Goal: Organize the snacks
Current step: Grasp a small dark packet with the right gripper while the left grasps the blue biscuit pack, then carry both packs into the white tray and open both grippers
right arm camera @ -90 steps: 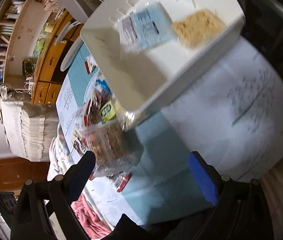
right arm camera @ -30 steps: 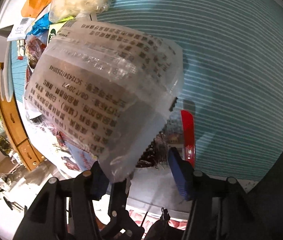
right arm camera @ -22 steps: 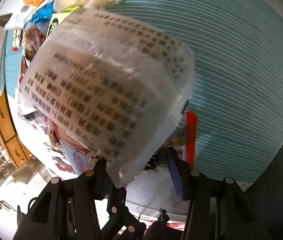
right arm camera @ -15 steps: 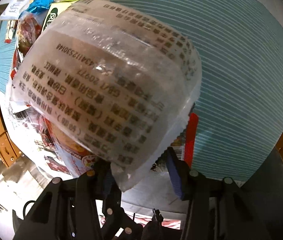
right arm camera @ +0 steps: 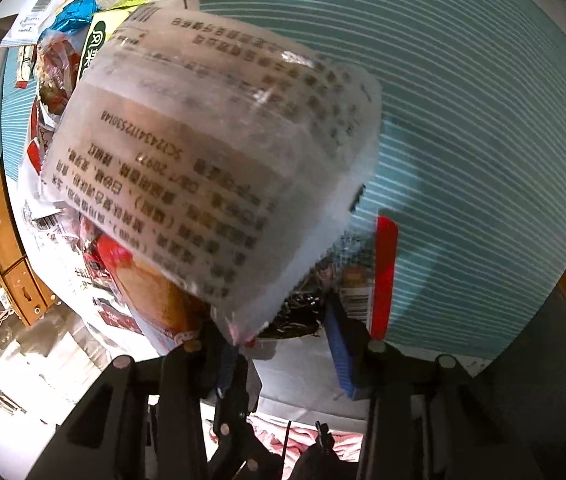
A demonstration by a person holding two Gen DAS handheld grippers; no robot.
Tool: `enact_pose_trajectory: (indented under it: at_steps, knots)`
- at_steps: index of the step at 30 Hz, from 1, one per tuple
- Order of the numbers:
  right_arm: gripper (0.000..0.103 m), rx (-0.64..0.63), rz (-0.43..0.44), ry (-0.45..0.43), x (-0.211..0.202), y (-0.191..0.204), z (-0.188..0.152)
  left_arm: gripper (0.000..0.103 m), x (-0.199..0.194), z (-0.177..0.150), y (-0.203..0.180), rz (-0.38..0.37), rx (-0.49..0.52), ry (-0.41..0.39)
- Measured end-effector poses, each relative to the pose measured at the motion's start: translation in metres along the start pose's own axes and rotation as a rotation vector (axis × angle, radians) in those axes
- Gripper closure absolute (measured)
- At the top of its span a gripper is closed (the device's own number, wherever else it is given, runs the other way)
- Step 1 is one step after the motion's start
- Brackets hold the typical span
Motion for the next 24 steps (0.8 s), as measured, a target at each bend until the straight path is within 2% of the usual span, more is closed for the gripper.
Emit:
enact_pose_trajectory:
  at_steps: [6, 10, 16, 21, 24]
  knots:
    - [0.063, -0.015, -0.014, -0.004, -0.003, -0.014, -0.008, 0.046, -0.01, -0.024, 0.003, 0.027, 0.005, 0.005]
    - [0.063, -0.035, -0.041, 0.015, 0.0, -0.021, -0.019, 0.047, -0.019, -0.042, 0.0, 0.006, -0.012, 0.011]
    - [0.064, -0.057, -0.027, 0.048, -0.008, -0.028, -0.029, 0.049, -0.04, -0.062, -0.003, -0.013, -0.062, -0.002]
    - [0.064, -0.101, -0.021, 0.052, -0.022, -0.025, -0.036, 0.05, -0.062, -0.07, -0.005, -0.038, -0.081, -0.028]
    - [0.064, -0.139, -0.028, 0.066, -0.03, -0.022, -0.044, 0.051, -0.077, -0.061, -0.004, -0.04, -0.09, -0.055]
Point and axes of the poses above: each gripper's, at about its wrist camera, not at the fingertips, and x roughly the way its jaws point, y to its left, z to its top, the point moved 9 cm from there along x, roughly the way its jaws point, and after that the axes turned 4 degrees about -y, right-handed, at the moved point
